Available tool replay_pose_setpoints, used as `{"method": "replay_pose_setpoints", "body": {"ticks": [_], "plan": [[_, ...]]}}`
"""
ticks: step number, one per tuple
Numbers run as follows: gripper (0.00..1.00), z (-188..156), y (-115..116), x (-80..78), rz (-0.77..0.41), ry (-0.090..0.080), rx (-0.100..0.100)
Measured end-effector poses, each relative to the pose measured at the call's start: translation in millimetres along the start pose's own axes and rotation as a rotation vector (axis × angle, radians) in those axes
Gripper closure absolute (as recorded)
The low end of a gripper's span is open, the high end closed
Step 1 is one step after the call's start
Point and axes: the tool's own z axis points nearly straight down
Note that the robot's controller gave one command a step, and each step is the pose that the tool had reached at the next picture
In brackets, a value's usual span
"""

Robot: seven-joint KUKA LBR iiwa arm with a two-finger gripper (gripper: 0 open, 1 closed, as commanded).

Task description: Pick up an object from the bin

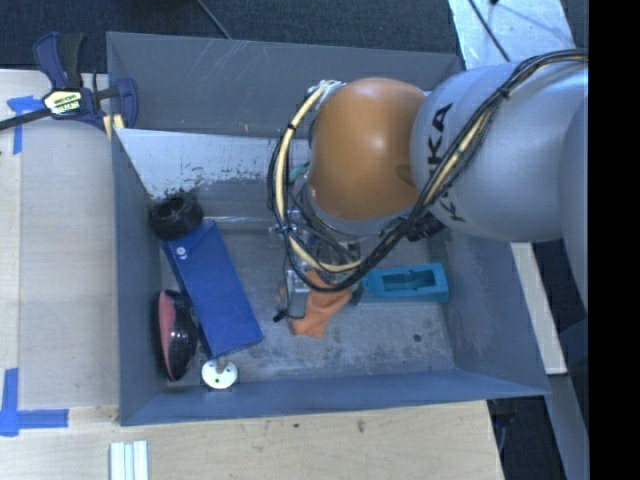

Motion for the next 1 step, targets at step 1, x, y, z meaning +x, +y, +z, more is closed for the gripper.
{"method": "replay_pose_setpoints", "body": {"ticks": [1], "plan": [[0.00,-4.8,-0.5,-1.4,0.002,-0.008,-0.001]]}}
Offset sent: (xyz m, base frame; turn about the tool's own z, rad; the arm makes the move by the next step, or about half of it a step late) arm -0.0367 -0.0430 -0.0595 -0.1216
